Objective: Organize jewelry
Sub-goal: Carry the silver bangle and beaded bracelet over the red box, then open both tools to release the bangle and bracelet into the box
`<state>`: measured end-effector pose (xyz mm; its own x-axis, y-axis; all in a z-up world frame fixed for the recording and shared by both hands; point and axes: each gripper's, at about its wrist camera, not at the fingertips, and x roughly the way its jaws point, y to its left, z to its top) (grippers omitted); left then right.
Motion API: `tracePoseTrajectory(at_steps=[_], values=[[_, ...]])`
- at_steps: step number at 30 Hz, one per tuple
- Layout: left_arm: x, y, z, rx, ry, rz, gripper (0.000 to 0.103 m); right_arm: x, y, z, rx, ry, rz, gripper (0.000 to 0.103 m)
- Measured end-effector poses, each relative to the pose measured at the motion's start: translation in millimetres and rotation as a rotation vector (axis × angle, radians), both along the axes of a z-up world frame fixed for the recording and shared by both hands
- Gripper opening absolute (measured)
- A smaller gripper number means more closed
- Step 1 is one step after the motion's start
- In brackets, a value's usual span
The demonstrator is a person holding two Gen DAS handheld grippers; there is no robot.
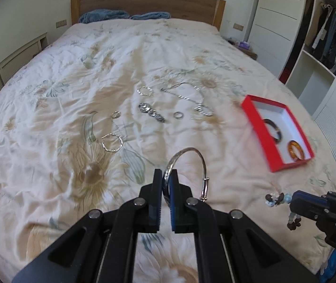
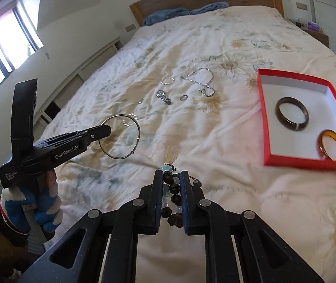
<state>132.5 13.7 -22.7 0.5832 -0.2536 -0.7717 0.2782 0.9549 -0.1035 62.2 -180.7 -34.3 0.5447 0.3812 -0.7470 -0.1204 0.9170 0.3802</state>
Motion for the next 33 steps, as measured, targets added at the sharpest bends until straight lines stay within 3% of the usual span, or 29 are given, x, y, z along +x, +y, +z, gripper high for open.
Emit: tracePoseTrajectory(at_steps=[7,16,25,33], values=[[-38.3,-16.2,28.5,-0.035,-0.030,-0.037,0.005,-41.6,-14.2,34.0,-0.001,-0.072,-0.043,0.014],[-55.8,-84.9,55.6,-0.033,-0.065,-0.144,0.005,-57.9,-62.4,60.6,0.006,-0.150,-0.153,0.014],[-19.5,-165.6,54.3,-0.007,-0.047,-0.219,0.005,-23.6,-131.5,56.5,-0.029,-0.149,-0.234,0.014],[49.7,-248.0,21.3,0.040,-0.010,-0.252,0.005,46.1,-206.3,17.2,-0.050,-0.095,-0.299,0.014]])
